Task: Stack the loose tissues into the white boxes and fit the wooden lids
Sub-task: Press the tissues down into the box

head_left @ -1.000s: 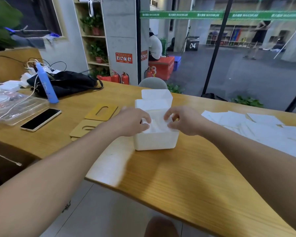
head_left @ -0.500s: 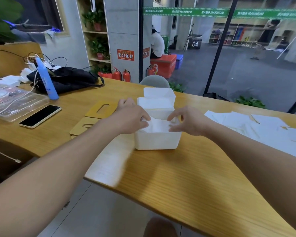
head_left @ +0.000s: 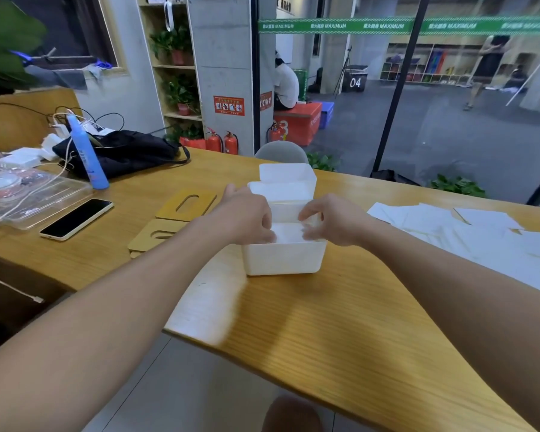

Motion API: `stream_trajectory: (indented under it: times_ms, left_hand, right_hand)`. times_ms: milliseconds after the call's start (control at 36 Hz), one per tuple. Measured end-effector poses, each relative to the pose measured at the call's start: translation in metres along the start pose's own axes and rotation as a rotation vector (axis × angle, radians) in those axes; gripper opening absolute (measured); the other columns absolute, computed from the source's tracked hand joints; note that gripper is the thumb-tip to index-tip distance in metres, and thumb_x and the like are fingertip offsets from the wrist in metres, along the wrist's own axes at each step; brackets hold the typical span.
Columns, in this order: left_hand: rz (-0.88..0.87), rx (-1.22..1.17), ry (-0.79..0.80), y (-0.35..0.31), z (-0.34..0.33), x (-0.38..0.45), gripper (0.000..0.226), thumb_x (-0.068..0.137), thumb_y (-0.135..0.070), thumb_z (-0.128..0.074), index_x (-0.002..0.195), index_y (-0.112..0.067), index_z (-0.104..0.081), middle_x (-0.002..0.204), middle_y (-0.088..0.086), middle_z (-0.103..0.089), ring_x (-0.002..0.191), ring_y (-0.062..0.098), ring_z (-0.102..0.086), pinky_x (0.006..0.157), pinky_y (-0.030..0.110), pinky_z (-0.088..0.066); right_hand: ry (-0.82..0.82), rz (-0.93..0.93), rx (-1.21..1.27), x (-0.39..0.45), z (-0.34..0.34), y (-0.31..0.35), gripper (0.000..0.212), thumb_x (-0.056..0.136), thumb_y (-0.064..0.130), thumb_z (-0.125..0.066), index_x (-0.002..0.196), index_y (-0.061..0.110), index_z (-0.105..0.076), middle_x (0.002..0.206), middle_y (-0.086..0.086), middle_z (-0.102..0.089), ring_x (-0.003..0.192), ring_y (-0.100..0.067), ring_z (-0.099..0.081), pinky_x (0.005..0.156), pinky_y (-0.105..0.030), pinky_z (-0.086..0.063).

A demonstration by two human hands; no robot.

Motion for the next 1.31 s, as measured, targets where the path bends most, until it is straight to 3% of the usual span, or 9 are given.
stream_trajectory:
  times_ms: [139,194,306,583,694,917,1000,1139,1306]
  left_hand:
    - [-0.047,-0.129,-0.166,-0.023,0.026,-0.006,0.022,0.1,-0.055,-0.071,0.094,-0.037,-0.082,0.097,-0.02,-0.077,0.111,0.016,-0.052,0.096,0.039,-0.034]
    - [-0.097,-0.234,-0.221,-0.044,0.035,-0.011,0.02,0.101,-0.052,-0.071,0.106,-0.037,-0.082,0.109,-0.018,-0.076,0.112,0.012,-0.052,0.089,0.036,-0.041]
    - [-0.249,-0.294,-0.279,-0.108,0.041,-0.02,0.025,0.104,-0.047,-0.069,0.12,-0.032,-0.08,0.116,-0.01,-0.071,0.108,0.013,-0.051,0.092,0.04,-0.051]
    - [-0.398,-0.446,-0.21,-0.254,-0.015,-0.026,0.025,0.103,-0.039,-0.071,0.125,-0.027,-0.076,0.122,-0.012,-0.068,0.122,0.021,-0.058,0.113,0.047,-0.044]
    - [-0.38,-0.477,-0.088,-0.299,-0.053,-0.016,0.042,0.104,-0.05,-0.07,0.14,-0.029,-0.069,0.146,-0.011,-0.065,0.141,0.016,-0.05,0.118,0.034,-0.037]
    - [-0.387,-0.474,0.039,-0.359,-0.087,0.019,0.053,0.113,-0.048,-0.054,0.163,-0.032,-0.048,0.174,-0.009,-0.038,0.162,0.017,-0.025,0.126,0.039,-0.014]
    - [-0.424,-0.425,0.099,-0.366,-0.097,0.033,0.054,0.114,-0.054,-0.045,0.164,-0.032,-0.045,0.167,-0.009,-0.045,0.156,0.019,-0.037,0.13,0.045,-0.019]
    - [-0.486,-0.363,0.108,-0.354,-0.11,0.042,0.042,0.113,-0.058,-0.042,0.145,-0.037,-0.059,0.115,-0.024,-0.059,0.128,0.014,-0.05,0.115,0.042,-0.033]
    - [-0.492,-0.394,0.04,-0.331,-0.113,0.044,0.047,0.109,-0.064,-0.044,0.143,-0.039,-0.065,0.137,-0.019,-0.061,0.137,0.013,-0.043,0.12,0.04,-0.031]
  right_hand:
    - [-0.175,0.044,0.177,-0.024,0.027,-0.008,0.025,0.095,0.037,-0.084,0.119,0.035,-0.079,0.108,0.03,-0.068,0.089,0.007,-0.06,0.092,-0.027,-0.053]
    - [-0.255,0.065,0.221,-0.041,0.036,-0.011,0.022,0.097,0.038,-0.082,0.118,0.034,-0.08,0.107,0.03,-0.071,0.089,0.005,-0.063,0.074,-0.018,-0.048]
    - [-0.365,0.077,0.312,-0.088,0.048,-0.023,0.011,0.1,0.041,-0.076,0.11,0.039,-0.08,0.1,0.033,-0.073,0.092,0.001,-0.064,0.068,-0.011,-0.045]
    - [-0.485,-0.182,0.355,-0.223,0.038,-0.129,0.018,0.1,0.035,-0.074,0.118,0.034,-0.078,0.114,0.024,-0.075,0.101,-0.001,-0.067,0.085,-0.024,-0.05]
    - [-0.426,-0.375,0.057,-0.265,0.027,-0.184,0.05,0.1,0.056,-0.071,0.141,0.027,-0.066,0.143,0.01,-0.066,0.132,-0.016,-0.059,0.115,-0.043,-0.042]
    - [-0.381,-0.506,-0.225,-0.295,0.024,-0.243,0.071,0.105,0.07,-0.046,0.156,0.02,-0.052,0.159,0.0,-0.051,0.152,-0.023,-0.04,0.124,-0.047,-0.026]
    - [-0.352,-0.489,-0.283,-0.294,0.016,-0.248,0.072,0.103,0.075,-0.036,0.148,0.021,-0.053,0.143,0.002,-0.054,0.138,-0.024,-0.047,0.116,-0.045,-0.034]
    - [-0.348,-0.436,-0.295,-0.29,0.011,-0.25,0.069,0.103,0.079,-0.032,0.141,0.026,-0.056,0.135,0.006,-0.051,0.131,-0.021,-0.045,0.113,-0.044,-0.036]
    - [-0.34,-0.312,-0.219,-0.281,0.01,-0.249,0.062,0.103,0.078,-0.041,0.141,0.031,-0.056,0.141,0.013,-0.051,0.137,-0.014,-0.044,0.118,-0.045,-0.035]
Point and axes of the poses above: each hand's wrist, its own x-axis towards the middle knuckle, its own z-axis out of the back of the hand, y = z × x, the point moved 7 cm from there along x, towards the middle knuckle
